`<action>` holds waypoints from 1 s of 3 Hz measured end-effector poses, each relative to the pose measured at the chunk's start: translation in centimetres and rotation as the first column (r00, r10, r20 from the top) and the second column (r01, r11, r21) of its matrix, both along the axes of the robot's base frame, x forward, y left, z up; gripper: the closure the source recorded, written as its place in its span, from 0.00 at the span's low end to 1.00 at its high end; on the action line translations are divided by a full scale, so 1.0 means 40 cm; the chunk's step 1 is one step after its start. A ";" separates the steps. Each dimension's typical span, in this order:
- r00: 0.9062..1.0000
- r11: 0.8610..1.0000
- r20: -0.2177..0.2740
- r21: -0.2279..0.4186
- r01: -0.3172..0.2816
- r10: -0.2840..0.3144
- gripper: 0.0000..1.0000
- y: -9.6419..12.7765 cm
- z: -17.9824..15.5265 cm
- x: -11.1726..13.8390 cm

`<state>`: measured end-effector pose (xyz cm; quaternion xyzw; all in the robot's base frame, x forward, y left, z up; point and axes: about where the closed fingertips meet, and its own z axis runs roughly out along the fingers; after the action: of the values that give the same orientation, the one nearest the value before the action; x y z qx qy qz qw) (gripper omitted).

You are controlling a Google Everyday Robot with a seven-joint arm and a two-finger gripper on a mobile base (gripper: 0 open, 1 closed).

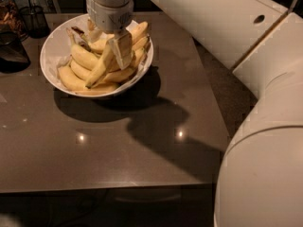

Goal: Pick banana from white bowl

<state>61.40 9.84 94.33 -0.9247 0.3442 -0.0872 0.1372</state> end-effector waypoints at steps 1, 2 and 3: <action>1.000 1.000 -0.003 -0.002 -0.015 0.015 0.49 0.004 -0.011 -0.002; 1.000 1.000 -0.009 -0.003 -0.017 0.017 0.73 0.002 -0.017 -0.004; 1.000 1.000 -0.006 0.007 0.012 -0.012 0.96 -0.011 -0.017 -0.005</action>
Offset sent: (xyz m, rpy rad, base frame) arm -0.0070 -0.0064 -0.0106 -0.0183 0.0339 0.0186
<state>61.20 9.38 93.67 -0.9223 0.3506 -0.0842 0.1389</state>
